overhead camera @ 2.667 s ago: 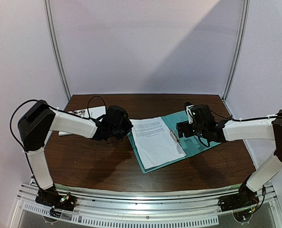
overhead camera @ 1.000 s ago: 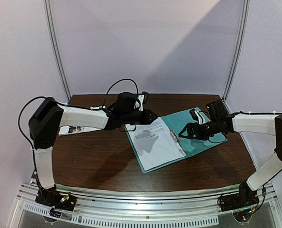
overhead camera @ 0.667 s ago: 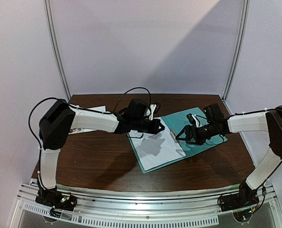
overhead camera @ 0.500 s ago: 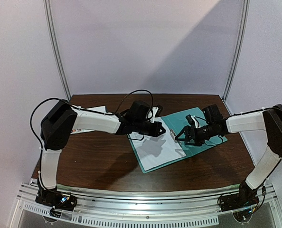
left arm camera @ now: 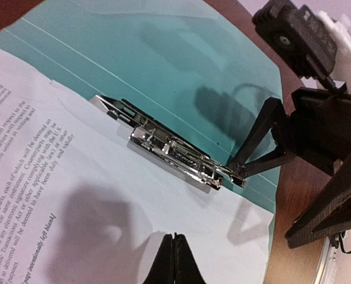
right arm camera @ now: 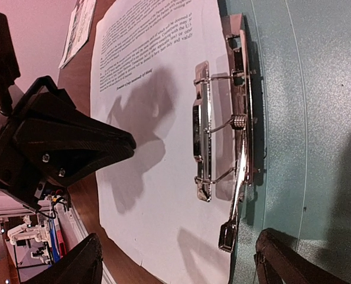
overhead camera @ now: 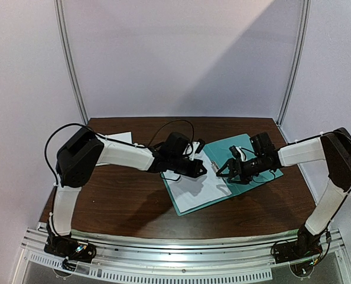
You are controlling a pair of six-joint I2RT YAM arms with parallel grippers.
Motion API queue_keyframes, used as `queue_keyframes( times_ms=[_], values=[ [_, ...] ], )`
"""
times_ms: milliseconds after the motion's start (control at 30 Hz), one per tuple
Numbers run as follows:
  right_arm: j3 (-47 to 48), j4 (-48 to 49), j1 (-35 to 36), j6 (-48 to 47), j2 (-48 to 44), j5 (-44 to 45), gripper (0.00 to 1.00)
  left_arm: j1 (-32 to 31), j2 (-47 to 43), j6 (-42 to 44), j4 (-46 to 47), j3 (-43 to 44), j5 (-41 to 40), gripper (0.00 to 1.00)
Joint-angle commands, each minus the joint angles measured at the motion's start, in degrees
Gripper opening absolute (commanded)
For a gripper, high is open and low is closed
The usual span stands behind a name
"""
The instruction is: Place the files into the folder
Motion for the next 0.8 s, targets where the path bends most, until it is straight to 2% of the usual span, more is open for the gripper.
queue_keyframes(
  times_ms=[0, 767],
  values=[
    [0.3, 1.5, -0.2, 0.8, 1.3, -2.1, 0.88, -1.1, 1.4, 0.9, -1.1, 1.0, 0.9, 0.0],
    [4.2, 2.0, -0.3, 1.8, 1.3, -6.5, 0.87, -1.8, 3.4, 1.1, -1.1, -0.7, 0.4, 0.0]
  ],
)
